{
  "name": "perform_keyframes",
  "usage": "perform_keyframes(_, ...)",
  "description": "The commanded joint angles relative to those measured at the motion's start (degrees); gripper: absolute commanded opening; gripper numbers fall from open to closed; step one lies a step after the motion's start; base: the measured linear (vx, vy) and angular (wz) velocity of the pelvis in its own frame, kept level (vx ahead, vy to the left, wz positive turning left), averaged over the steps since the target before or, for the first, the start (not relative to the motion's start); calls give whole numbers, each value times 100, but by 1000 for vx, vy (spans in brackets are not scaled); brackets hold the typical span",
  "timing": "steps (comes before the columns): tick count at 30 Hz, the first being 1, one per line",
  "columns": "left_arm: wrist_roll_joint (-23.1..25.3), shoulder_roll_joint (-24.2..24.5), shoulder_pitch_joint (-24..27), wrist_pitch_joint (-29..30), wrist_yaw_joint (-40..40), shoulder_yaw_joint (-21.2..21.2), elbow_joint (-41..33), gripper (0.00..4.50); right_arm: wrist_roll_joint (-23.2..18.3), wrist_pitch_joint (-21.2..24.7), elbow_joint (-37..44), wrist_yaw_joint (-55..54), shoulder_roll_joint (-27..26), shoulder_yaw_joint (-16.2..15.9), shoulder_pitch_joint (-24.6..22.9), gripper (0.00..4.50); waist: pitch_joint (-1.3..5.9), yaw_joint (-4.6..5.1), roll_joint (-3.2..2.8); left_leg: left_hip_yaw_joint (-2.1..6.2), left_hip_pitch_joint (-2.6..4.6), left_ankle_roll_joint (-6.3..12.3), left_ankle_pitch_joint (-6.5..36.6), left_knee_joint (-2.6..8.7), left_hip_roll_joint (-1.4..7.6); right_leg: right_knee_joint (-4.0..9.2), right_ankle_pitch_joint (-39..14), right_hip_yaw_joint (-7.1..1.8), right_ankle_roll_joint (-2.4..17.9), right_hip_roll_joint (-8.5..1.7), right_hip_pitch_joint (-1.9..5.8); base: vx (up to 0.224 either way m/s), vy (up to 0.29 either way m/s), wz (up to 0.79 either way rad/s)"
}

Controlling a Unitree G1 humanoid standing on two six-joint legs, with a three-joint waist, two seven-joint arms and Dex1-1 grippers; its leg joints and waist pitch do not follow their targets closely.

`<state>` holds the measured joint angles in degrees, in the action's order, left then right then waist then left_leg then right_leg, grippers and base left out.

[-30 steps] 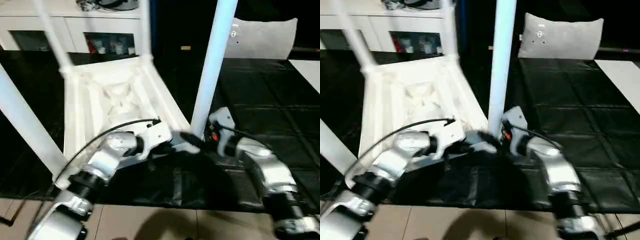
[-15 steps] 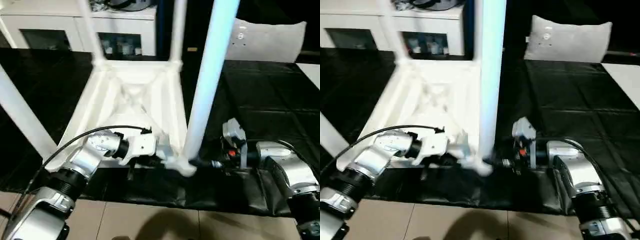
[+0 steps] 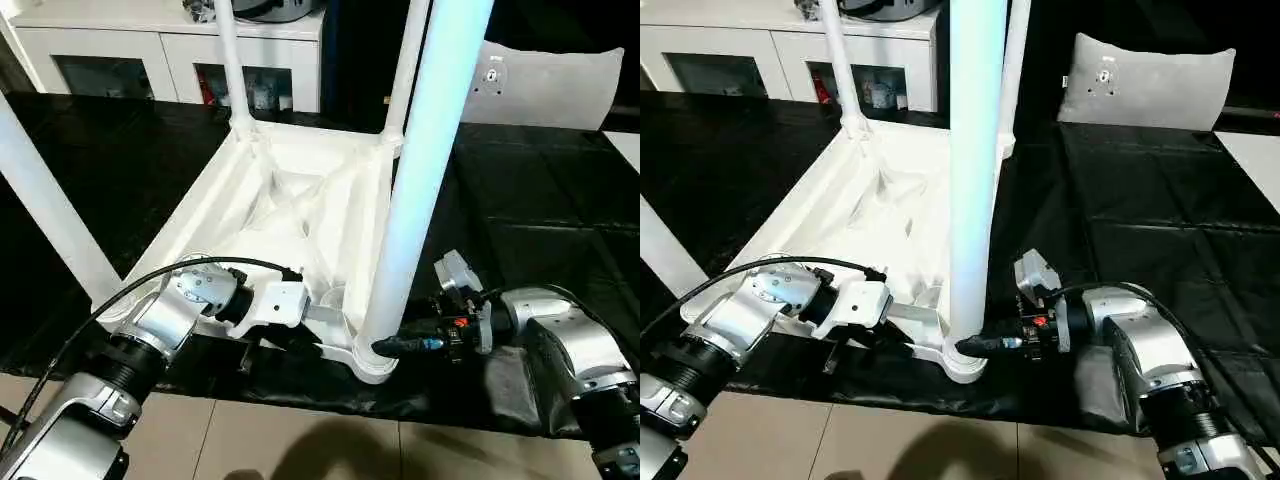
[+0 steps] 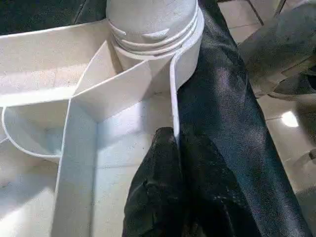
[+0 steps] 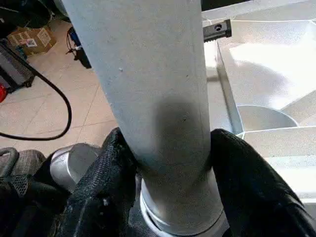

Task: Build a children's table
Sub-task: Rotate leg to tighten

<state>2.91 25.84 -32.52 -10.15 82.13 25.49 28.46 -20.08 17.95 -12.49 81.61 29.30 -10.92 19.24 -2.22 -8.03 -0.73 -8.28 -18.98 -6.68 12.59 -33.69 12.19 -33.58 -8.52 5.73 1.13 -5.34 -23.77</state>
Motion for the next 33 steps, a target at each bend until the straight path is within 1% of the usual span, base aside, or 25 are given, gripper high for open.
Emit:
perform_keyframes(1,27,-75,64,30,212,266,-87,0,-168,158,275,20,-57,-49,-109,202,369,18,35,-122,-95,381,482,376,66,291,-1428,-259,1004,-249,391,0,0,0)
perform_keyframes(2,4,-93,79,78,188,239,-103,0,-192,178,318,-7,-69,-43,-143,200,373,20,49,-124,-97,381,454,372,69,275,-1308,-262,1047,-247,394,0,0,0)
perform_keyframes(5,-66,-202,100,470,-35,119,-207,0,-219,251,365,-542,-305,118,-202,199,361,25,38,-124,-98,350,508,381,69,291,-1344,-256,1086,-251,390,0,0,0)
perform_keyframes(6,-26,-237,126,920,-246,65,-344,0,-70,373,368,-1374,-630,274,-191,199,340,48,35,-131,-93,272,661,396,51,328,-1669,-262,968,-251,384,0,0,0)
perform_keyframes(8,-33,-251,137,1019,-303,38,-381,0,40,396,364,-1642,-718,287,-173,198,302,77,27,-111,-98,186,885,423,25,382,-2187,-243,803,-252,379,0,0,0)
perform_keyframes(9,-90,-417,133,1367,-649,-116,-463,0,437,520,210,-2729,-1097,407,-13,198,264,170,41,-99,-83,80,1198,437,-13,467,-2929,-225,500,-252,360,0,0,0)
perform_keyframes(11,-110,-496,128,1502,-808,-181,-497,0,601,594,137,-3195,-1258,466,63,198,243,255,41,-78,-83,16,1357,430,-56,545,-3448,-175,275,-250,346,-55,-11,-6)
perform_keyframes(12,-102,-624,114,1696,-1073,-257,-534,0,758,735,42,-3722,-1446,548,153,197,244,334,60,-50,-120,-35,1421,407,-101,602,-3851,-102,5,-247,371,-62,-2,-14)
perform_keyframes(13,-62,-721,105,1821,-1280,-293,-560,0,822,830,-31,-4098,-1601,636,218,196,236,425,49,-36,-136,-35,1474,395,-117,659,-4026,-51,-160,-234,355,-58,14,-15)
perform_keyframes(14,38,-889,87,1992,-1628,-334,-581,0,896,987,-142,-4664,-1845,789,326,196,246,462,36,-35,-106,-20,1518,379,-126,698,-4063,-24,-193,-235,335,-58,14,-15)
perform_keyframes(15,57,-923,81,2019,-1691,-341,-578,0,911,1002,-166,-4756,-1886,810,346,195,258,556,-1,-7,-111,-8,1583,392,-108,713,-3922,38,-146,-235,353,0,0,0)
perform_keyframes(16,142,-1079,53,2130,-1974,-365,-556,0,999,1031,-280,-5124,-2045,869,437,195,280,625,-23,32,-168,21,1596,416,-87,711,-3686,78,-142,-240,429,0,0,0)
perform_keyframes(17,266,-1275,4,2238,-2306,-375,-507,0,1180,954,-426,-5412,-2148,797,531,195,283,664,-9,55,-196,36,1622,432,-59,699,-3530,89,-98,-259,449,0,0,0)
perform_keyframes(18,329,-1351,-17,2276,-2434,-366,-490,0,1265,910,-470,-5479,-2161,726,554,195,294,708,-47,87,-173,75,1718,450,-29,701,-3199,101,42,-261,453,0,0,0)
perform_keyframes(20,445,-1466,-44,2335,-2624,-325,-490,0,1310,783,-507,-5497,-2228,697,548,195,275,752,-48,63,-81,222,1894,455,-28,728,-2906,76,320,-268,398,0,0,0)
perform_keyframes(21,466,-1489,-49,2337,-2657,-314,-487,0,1297,742,-514,-5482,-2244,703,542,228,266,757,-40,56,-85,250,1906,456,-29,727,-2893,66,362,-268,393,0,0,0)
perform_keyframes(23,512,-1532,-64,2329,-2746,-298,-457,0,1322,612,-498,-5510,-2249,711,521,262,286,737,-27,46,-90,295,1764,458,-23,681,-2692,22,496,-278,402,0,0,0)
perform_keyframes(24,578,-1481,-66,2293,-2755,-277,-412,0,1249,580,-434,-5417,-2222,771,466,264,299,706,-39,36,-92,303,1544,468,0,628,-2404,-30,648,-280,404,0,0,0)
perform_keyframes(25,582,-1478,-66,2292,-2757,-275,-411,0,1243,580,-429,-5412,-2222,774,463,264,306,696,-25,25,-88,318,1484,459,2,616,-2328,-44,701,-273,397,0,0,0)
perform_keyframes(26,610,-1455,-61,2289,-2776,-267,-404,0,1200,583,-398,-5380,-2222,798,439,283,318,657,-40,7,-60,319,1399,447,5,606,-2224,-68,763,-276,378,0,0,0)
perform_keyframes(28,700,-1324,-50,2197,-2761,-257,-353,0,1082,489,-309,-5210,-2128,870,347,301,320,519,-15,-52,-38,369,1101,433,7,530,-1846,-144,934,-250,353,26,-15,7)
perform_keyframes(30,731,-1215,-50,2097,-2721,-281,-280,0,992,293,-218,-4834,-1935,831,236,313,335,480,-52,-43,-81,359,891,426,0,457,-1676,-173,984,-256,395,52,-30,11)
perform_keyframes(31,736,-1172,-52,2056,-2699,-290,-250,0,947,252,-178,-4696,-1865,832,194,327,373,451,-33,-44,-98,407,654,405,8,410,-1350,-175,1013,-249,427,0,0,0)
perform_keyframes(32,736,-1172,-52,2056,-2699,-290,-250,0,947,252,-178,-4696,-1865,832,194,337,374,424,-35,-42,-101,441,541,398,7,393,-1200,-178,1058,-253,430,0,0,0)
perform_keyframes(33,716,-1024,-56,1861,-2578,-319,-136,0,834,90,-78,-4190,-1558,838,87,343,373,404,-34,-45,-126,491,398,387,1,360,-984,-185,1134,-254,442,0,0,0)
